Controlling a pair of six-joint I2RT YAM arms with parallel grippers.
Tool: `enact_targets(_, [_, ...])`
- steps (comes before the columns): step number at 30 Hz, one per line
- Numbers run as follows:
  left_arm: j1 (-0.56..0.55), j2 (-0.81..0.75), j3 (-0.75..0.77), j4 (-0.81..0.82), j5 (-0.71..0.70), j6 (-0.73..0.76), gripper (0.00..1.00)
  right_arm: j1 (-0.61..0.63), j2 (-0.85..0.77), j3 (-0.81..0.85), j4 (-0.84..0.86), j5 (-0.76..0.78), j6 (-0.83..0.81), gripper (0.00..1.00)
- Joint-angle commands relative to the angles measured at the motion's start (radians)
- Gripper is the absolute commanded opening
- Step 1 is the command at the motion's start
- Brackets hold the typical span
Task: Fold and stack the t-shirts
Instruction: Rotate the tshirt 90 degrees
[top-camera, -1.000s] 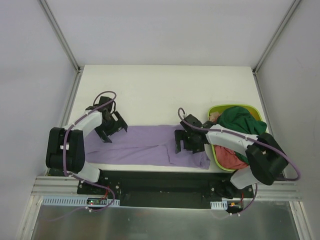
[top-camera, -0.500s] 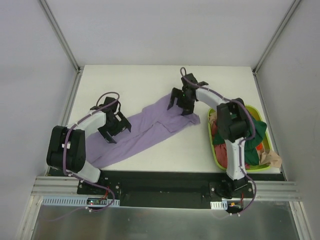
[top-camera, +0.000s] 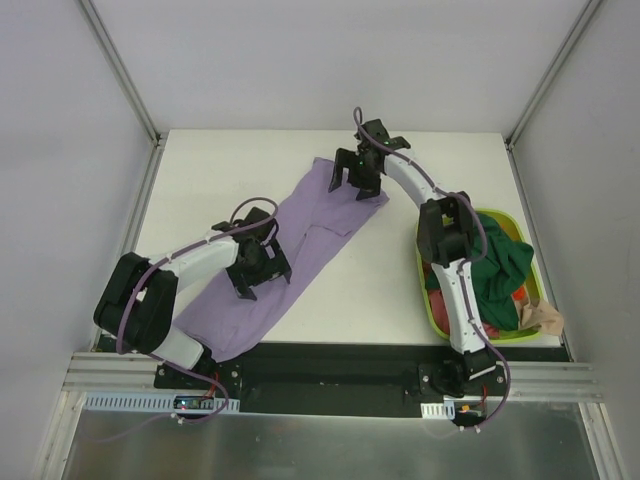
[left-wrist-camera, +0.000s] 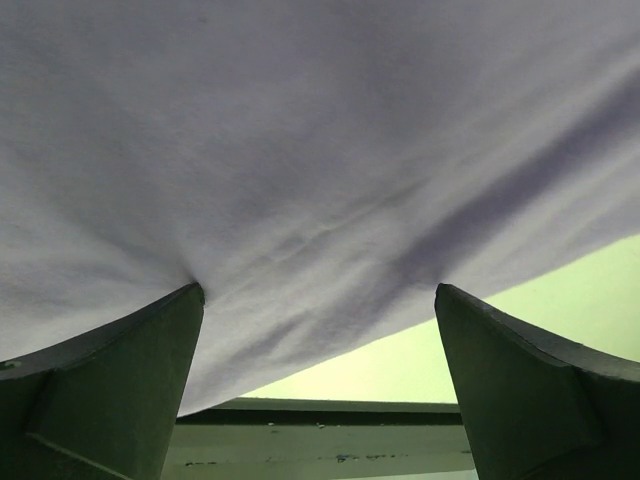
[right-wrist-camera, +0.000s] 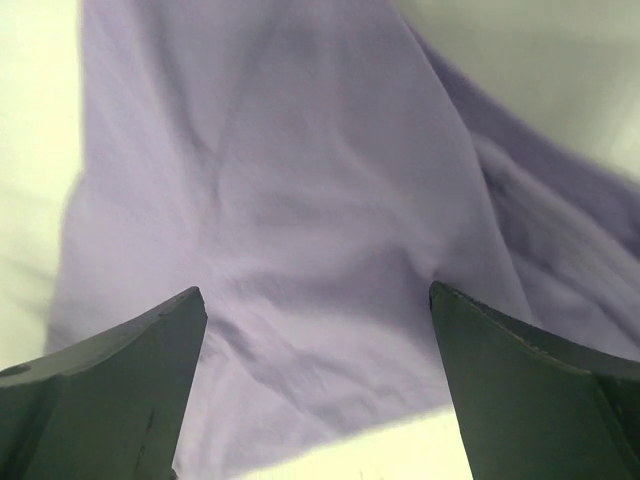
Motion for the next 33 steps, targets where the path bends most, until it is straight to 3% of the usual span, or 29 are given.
enact_targets(1, [-0.023, -0.018, 0.038, -0.017, -0.023, 0.027, 0.99, 0.04, -0.284, -0.169, -0.077, 0.147, -0.094, 0.96])
enact_targets(3, [-0.026, -0.018, 0.028, -0.018, -0.043, 0.031, 0.99, 0.086, -0.391, -0.35, -0.035, 0.204, -0.112, 0.96])
enact_targets(8, [-0.026, -0.042, 0.011, -0.03, -0.043, 0.059, 0.99, 0.224, -0.528, -0.665, 0.115, 0.071, -0.036, 0.96])
enact_targets(14, [-0.007, -0.178, -0.024, -0.135, -0.234, 0.082, 0.99, 0.399, -0.473, -0.705, 0.21, -0.041, 0.036, 0.96])
enact_targets(18, [0.062, -0.234, -0.113, -0.144, -0.238, 0.073, 0.99, 0.45, -0.407, -0.667, 0.247, -0.087, 0.05, 0.96])
enact_targets(25, [0.068, -0.136, -0.133, -0.127, -0.152, 0.105, 0.99, 0.364, -0.35, -0.684, 0.235, -0.078, 0.029, 0.96])
enact_targets(33, [-0.035, -0.013, -0.02, 0.026, 0.167, 0.137, 0.99, 0.119, -0.281, -0.618, 0.126, -0.058, -0.063, 0.96])
